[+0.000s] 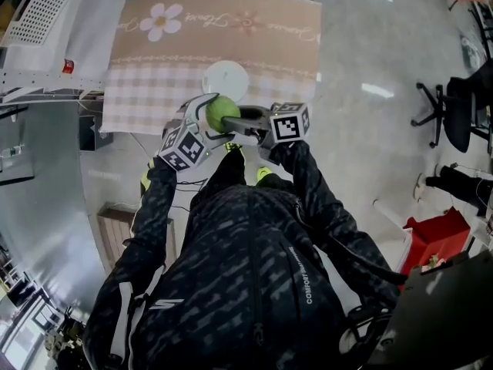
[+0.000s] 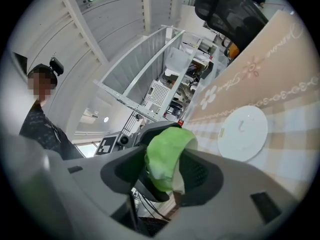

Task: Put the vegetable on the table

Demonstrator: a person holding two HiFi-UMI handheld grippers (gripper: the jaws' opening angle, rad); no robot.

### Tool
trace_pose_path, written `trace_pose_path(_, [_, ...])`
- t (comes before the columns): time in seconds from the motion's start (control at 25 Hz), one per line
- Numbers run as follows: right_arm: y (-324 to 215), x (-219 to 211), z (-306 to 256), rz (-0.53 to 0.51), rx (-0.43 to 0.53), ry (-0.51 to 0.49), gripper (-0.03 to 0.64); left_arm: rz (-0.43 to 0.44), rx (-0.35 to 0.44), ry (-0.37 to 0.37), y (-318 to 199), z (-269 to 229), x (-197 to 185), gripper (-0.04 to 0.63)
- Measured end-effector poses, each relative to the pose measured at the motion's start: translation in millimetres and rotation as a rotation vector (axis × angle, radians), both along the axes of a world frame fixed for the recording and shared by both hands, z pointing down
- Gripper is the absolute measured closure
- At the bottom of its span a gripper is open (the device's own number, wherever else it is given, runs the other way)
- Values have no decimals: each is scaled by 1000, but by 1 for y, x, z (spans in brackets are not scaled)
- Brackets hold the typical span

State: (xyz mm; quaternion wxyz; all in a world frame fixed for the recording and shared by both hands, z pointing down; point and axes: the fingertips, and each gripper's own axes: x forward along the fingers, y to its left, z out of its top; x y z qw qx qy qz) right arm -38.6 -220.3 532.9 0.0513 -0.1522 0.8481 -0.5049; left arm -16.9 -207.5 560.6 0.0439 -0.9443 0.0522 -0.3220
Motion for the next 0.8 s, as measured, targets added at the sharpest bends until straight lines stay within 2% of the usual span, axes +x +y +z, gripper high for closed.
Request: trace_pose_path(0.8, [-70,-2,57,72,-102,57,410,-47,-66,-23,-74,54,-7,123])
